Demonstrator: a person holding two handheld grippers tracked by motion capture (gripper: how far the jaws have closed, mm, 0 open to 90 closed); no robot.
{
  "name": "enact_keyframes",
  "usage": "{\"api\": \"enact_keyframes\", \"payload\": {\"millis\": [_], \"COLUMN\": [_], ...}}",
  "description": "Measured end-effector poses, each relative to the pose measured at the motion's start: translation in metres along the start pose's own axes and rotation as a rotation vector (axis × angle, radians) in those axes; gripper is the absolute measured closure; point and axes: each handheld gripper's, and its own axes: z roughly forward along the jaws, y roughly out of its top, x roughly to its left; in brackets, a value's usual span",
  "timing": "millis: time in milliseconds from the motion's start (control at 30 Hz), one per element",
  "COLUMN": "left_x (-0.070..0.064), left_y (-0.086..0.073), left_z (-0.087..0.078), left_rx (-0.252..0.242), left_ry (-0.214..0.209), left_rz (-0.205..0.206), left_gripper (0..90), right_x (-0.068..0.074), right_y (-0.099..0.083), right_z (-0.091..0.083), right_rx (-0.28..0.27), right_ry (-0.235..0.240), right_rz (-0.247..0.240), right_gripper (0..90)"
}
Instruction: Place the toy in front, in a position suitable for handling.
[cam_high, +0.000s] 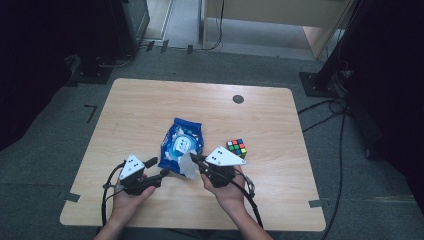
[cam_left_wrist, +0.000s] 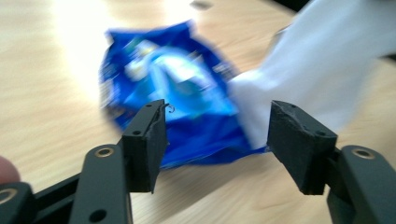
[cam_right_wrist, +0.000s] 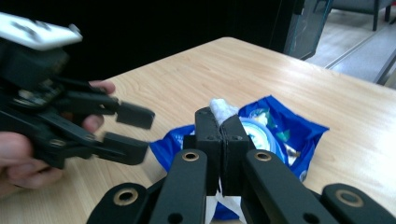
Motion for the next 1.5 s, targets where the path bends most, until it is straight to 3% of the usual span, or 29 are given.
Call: {"api": "enact_keyframes", "payload": {"millis": [100, 233, 367, 400, 433, 533, 600, 667, 700, 767, 800, 833, 900, 933, 1000, 1167, 1200, 1233, 1267, 1367, 1400, 1433, 1500], "left_x": [-0.013, -0.027, -0.030, -0.031, -0.032, -0.035, -0.035, -0.037, -0.038, -0.036, -0.033, -0.033, -0.027, -0.027, -0.023, -0.016, -0.015, -0.014, -0.013, -0.013, -0.013, -0.013, -0.012], "left_y": [0.004, 0.011, 0.015, 0.015, 0.015, 0.016, 0.017, 0.018, 0.019, 0.021, 0.024, 0.024, 0.026, 0.026, 0.026, 0.025, 0.025, 0.024, 0.024, 0.024, 0.025, 0.025, 0.025], "left_z": [0.006, 0.017, 0.031, 0.035, 0.038, 0.045, 0.047, 0.048, 0.048, 0.047, 0.047, 0.047, 0.044, 0.044, 0.042, 0.036, 0.035, 0.034, 0.034, 0.032, 0.031, 0.031, 0.029], "left_rx": [0.004, 0.021, 0.050, 0.055, 0.059, 0.066, 0.070, 0.064, 0.058, 0.047, 0.031, 0.031, 0.003, 0.003, -0.005, -0.028, -0.030, -0.035, -0.036, -0.043, -0.049, -0.049, -0.053], "left_ry": [-0.084, -0.095, -0.100, -0.097, -0.091, -0.053, -0.056, -0.049, -0.041, -0.055, -0.050, -0.050, -0.030, -0.030, -0.023, -0.014, -0.015, -0.018, -0.018, -0.023, -0.026, -0.026, -0.028], "left_rz": [0.058, 0.130, 0.142, 0.142, 0.147, 0.177, 0.168, 0.183, 0.186, 0.170, 0.145, 0.145, 0.107, 0.107, 0.099, 0.081, 0.074, 0.066, 0.064, 0.061, 0.057, 0.057, 0.051], "left_gripper": [30.3, 25.6, 24.4, 32.1, 32.1, 54.3, 65.5, 75.2, 85.4, 87.7, 89.1, 89.3, 89.5, 89.6, 89.6, 89.6, 89.6, 89.6, 89.6, 89.6, 89.6, 89.6, 89.5], "right_x": [0.000, 0.001, 0.002, 0.002, 0.002, 0.001, -0.001, -0.004, -0.007, -0.007, -0.010, -0.010, -0.014, -0.014, -0.021, -0.049, -0.062, -0.067, -0.067, -0.080, -0.089, -0.089, -0.096], "right_y": [-0.002, -0.001, -0.001, -0.001, -0.001, 0.001, 0.001, 0.001, 0.001, 0.001, 0.001, 0.001, 0.001, 0.001, -0.001, -0.009, -0.017, -0.021, -0.021, -0.037, -0.048, -0.048, -0.059], "right_z": [-0.002, -0.005, -0.007, -0.008, -0.008, -0.011, -0.013, -0.014, -0.015, -0.015, -0.016, -0.016, -0.020, -0.020, -0.023, -0.032, -0.034, -0.034, -0.034, -0.030, -0.025, -0.025, -0.020], "right_rx": [0.007, -0.001, -0.008, -0.013, -0.013, -0.022, -0.022, -0.028, -0.033, -0.033, -0.043, -0.043, -0.054, -0.054, -0.063, -0.057, -0.054, -0.050, -0.050, -0.008, 0.031, 0.031, 0.064], "right_ry": [0.024, 0.043, 0.082, 0.095, 0.095, 0.091, 0.085, 0.084, 0.083, 0.082, 0.070, 0.070, 0.019, 0.019, -0.033, -0.142, -0.211, -0.252, -0.252, -0.401, -0.440, -0.440, -0.444], "right_rz": [0.006, -0.005, -0.003, -0.007, -0.007, -0.007, -0.001, 0.005, 0.012, 0.015, 0.013, 0.013, 0.000, 0.000, -0.003, 0.084, 0.123, 0.131, 0.131, 0.155, 0.193, 0.193, 0.242], "right_gripper": [89.5, 89.4, 89.3, 89.3, 89.3, 89.3, 89.3, 89.3, 89.0, 88.6, 82.1, 82.1, 69.9, 69.9, 62.5, 47.8, 39.1, 35.6, 35.6, 15.8, 12.8, 12.8, 9.6]}}
